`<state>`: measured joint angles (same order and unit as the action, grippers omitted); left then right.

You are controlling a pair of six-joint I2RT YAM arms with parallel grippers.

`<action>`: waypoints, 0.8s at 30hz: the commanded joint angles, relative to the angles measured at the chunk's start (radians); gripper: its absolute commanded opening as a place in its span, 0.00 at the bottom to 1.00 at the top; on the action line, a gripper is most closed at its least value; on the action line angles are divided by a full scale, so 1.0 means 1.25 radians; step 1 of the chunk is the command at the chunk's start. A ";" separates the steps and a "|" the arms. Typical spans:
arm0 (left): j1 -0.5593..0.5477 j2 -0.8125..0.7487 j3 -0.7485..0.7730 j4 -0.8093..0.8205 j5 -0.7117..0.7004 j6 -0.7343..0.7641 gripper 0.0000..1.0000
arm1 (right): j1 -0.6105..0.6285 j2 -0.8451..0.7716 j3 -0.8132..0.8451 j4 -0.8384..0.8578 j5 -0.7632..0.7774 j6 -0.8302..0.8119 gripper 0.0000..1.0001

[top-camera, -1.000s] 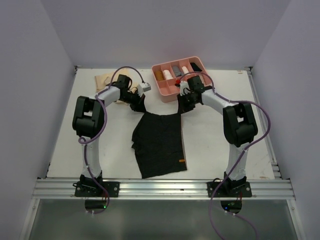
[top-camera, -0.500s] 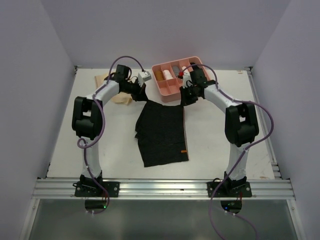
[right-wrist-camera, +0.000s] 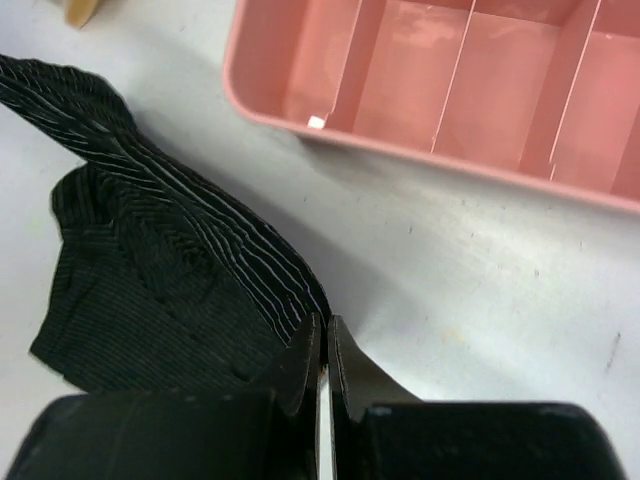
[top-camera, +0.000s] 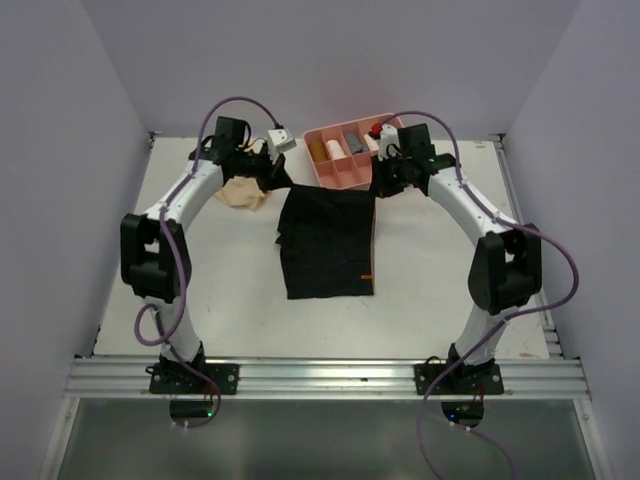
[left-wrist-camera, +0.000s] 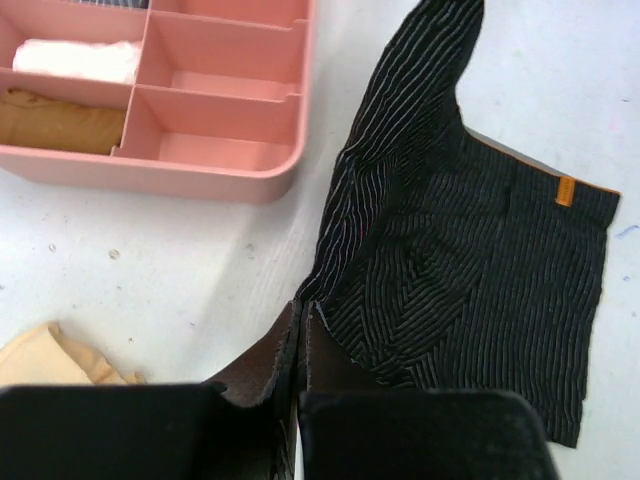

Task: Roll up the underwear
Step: Fold the underwear

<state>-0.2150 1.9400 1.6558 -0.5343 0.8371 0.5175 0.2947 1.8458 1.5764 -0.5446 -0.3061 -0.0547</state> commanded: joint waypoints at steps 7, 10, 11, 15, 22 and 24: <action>-0.028 -0.292 -0.364 -0.152 0.078 0.273 0.00 | 0.007 -0.239 -0.199 -0.050 -0.062 -0.038 0.00; -0.057 -0.360 -0.492 -0.127 0.031 0.289 0.00 | 0.029 -0.286 -0.318 -0.033 -0.066 -0.032 0.00; -0.092 -0.376 -0.519 -0.118 0.016 0.288 0.00 | 0.043 -0.294 -0.339 -0.034 -0.063 -0.031 0.00; -0.173 -0.427 -0.625 -0.026 -0.041 0.223 0.00 | 0.106 -0.351 -0.451 -0.011 -0.003 -0.024 0.00; -0.201 -0.408 -0.674 -0.041 -0.067 0.225 0.38 | 0.152 -0.413 -0.526 -0.036 0.001 0.038 0.34; -0.200 -0.452 -0.684 -0.023 -0.082 0.218 0.48 | 0.152 -0.450 -0.533 -0.036 0.039 0.077 0.39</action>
<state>-0.4671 1.4418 0.8135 -0.6117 0.7555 0.7940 0.4889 1.3716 0.9154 -0.6010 -0.3191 -0.0303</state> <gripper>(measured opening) 0.456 0.371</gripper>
